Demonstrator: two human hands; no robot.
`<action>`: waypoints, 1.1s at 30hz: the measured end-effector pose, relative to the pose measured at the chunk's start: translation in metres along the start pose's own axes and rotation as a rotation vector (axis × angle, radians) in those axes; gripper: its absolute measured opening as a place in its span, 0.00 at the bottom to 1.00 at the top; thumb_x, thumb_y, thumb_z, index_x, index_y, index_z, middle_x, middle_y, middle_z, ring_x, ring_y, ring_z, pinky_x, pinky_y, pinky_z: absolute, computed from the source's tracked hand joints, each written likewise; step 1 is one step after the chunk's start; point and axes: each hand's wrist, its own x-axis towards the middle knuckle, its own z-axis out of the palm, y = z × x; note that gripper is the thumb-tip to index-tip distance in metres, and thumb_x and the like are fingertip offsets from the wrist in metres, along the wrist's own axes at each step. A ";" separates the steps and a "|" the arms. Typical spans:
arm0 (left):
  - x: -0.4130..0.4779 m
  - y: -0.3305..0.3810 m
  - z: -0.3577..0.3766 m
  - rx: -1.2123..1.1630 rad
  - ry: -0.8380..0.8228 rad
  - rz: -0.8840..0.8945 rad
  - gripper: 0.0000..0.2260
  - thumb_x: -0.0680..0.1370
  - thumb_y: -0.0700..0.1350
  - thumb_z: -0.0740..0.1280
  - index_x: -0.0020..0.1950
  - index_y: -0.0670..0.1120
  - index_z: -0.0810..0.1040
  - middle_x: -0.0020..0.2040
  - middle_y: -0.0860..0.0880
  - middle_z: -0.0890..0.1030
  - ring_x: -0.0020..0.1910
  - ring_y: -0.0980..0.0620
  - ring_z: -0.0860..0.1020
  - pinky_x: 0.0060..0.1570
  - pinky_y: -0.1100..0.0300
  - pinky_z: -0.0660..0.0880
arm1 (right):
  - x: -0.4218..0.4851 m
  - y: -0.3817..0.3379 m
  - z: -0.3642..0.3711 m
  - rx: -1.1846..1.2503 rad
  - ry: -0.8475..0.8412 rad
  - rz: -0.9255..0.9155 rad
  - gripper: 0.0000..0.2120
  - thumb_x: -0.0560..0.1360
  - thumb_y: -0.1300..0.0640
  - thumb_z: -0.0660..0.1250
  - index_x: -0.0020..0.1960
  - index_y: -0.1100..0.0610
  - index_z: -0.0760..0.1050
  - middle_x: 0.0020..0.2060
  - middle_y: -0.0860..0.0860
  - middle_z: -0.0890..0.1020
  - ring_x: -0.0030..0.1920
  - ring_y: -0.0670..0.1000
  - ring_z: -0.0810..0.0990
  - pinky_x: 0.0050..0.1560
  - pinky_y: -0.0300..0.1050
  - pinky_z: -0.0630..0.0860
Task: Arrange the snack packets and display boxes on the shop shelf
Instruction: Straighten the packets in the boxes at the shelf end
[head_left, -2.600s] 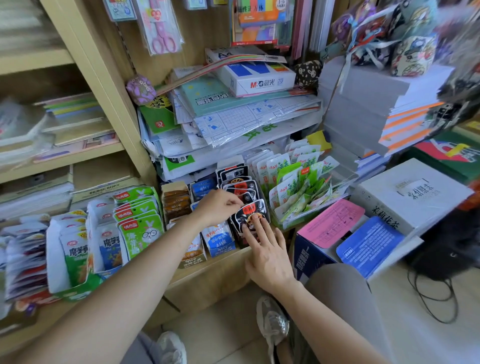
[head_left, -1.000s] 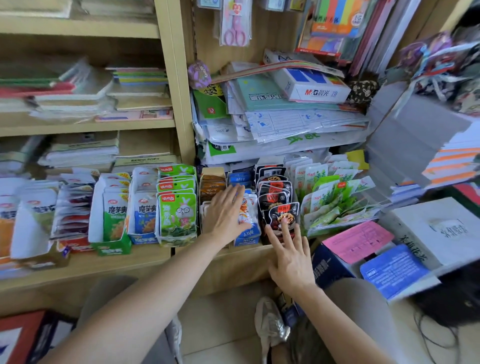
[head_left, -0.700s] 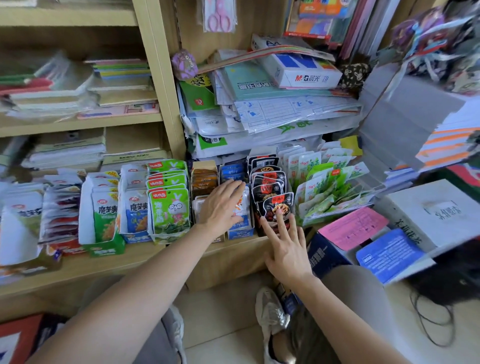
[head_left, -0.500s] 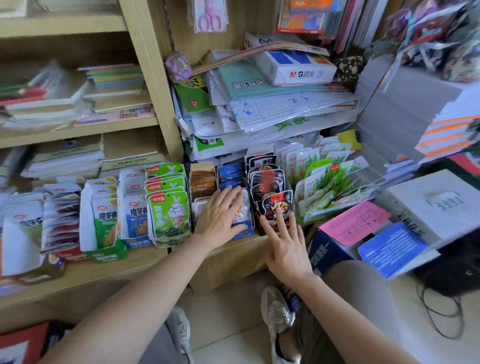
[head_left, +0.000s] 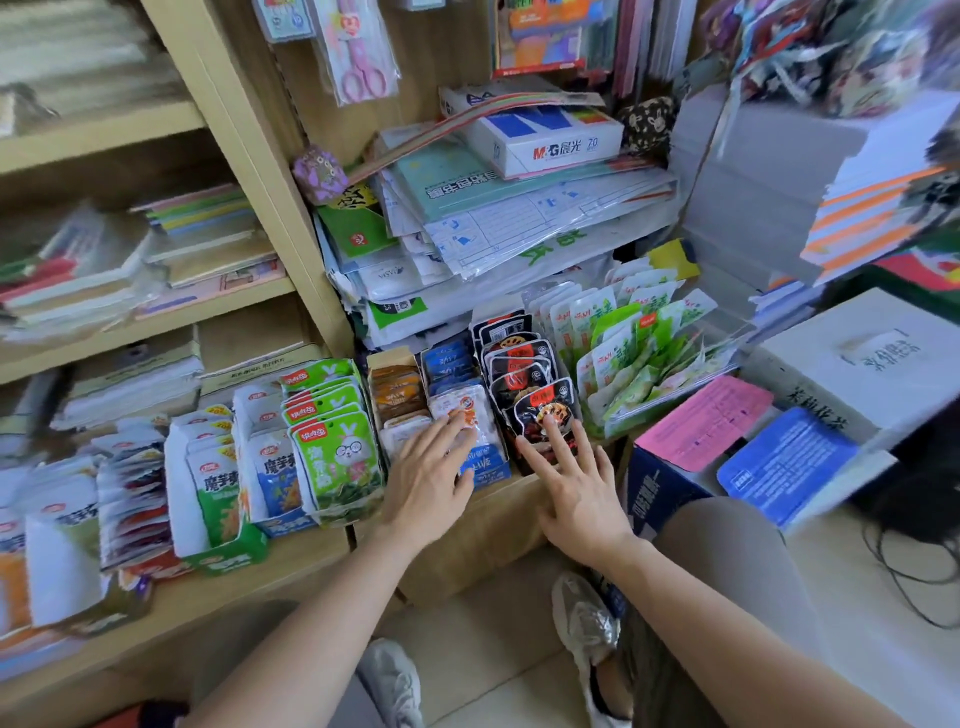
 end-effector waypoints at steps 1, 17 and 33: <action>-0.001 0.004 0.000 0.000 -0.071 -0.026 0.23 0.82 0.51 0.62 0.77 0.49 0.68 0.80 0.50 0.61 0.80 0.49 0.59 0.79 0.49 0.53 | 0.000 0.000 -0.001 0.010 0.011 -0.001 0.41 0.76 0.54 0.63 0.80 0.39 0.42 0.80 0.50 0.36 0.79 0.61 0.33 0.76 0.67 0.47; 0.077 0.114 -0.019 -0.308 0.107 0.065 0.11 0.78 0.51 0.69 0.58 0.50 0.84 0.53 0.55 0.83 0.54 0.54 0.78 0.54 0.59 0.75 | -0.013 0.109 -0.091 0.460 0.514 0.224 0.11 0.75 0.59 0.71 0.56 0.52 0.83 0.49 0.46 0.84 0.46 0.47 0.83 0.50 0.53 0.81; 0.204 0.147 -0.008 -0.285 -0.002 -0.114 0.14 0.79 0.48 0.71 0.61 0.42 0.82 0.48 0.43 0.86 0.39 0.46 0.83 0.42 0.53 0.80 | 0.047 0.219 -0.116 0.244 0.522 0.292 0.12 0.76 0.46 0.71 0.44 0.54 0.80 0.40 0.48 0.81 0.40 0.56 0.80 0.36 0.49 0.75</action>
